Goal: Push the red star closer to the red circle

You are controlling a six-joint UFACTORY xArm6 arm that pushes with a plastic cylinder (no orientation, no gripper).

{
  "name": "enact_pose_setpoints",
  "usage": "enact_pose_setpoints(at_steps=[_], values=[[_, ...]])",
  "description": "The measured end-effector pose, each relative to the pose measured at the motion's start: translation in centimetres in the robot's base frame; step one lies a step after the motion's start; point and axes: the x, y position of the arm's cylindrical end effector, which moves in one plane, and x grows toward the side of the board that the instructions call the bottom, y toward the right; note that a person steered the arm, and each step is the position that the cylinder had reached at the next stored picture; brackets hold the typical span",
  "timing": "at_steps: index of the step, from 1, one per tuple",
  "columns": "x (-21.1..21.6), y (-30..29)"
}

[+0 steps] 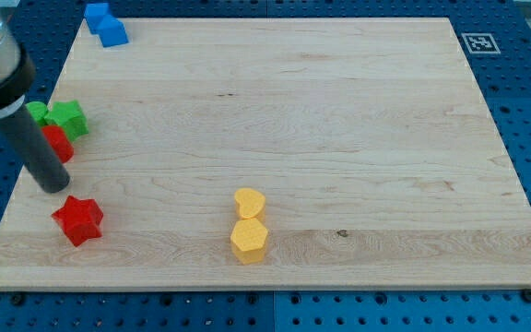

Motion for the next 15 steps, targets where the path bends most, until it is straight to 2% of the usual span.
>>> enact_pose_setpoints(at_steps=[2,3,6,11,14,15], values=[[7.6,-1.6],[10.0,-1.2],[8.3,5.0],[-0.4,8.5],[7.5,9.4],[8.1,8.9]])
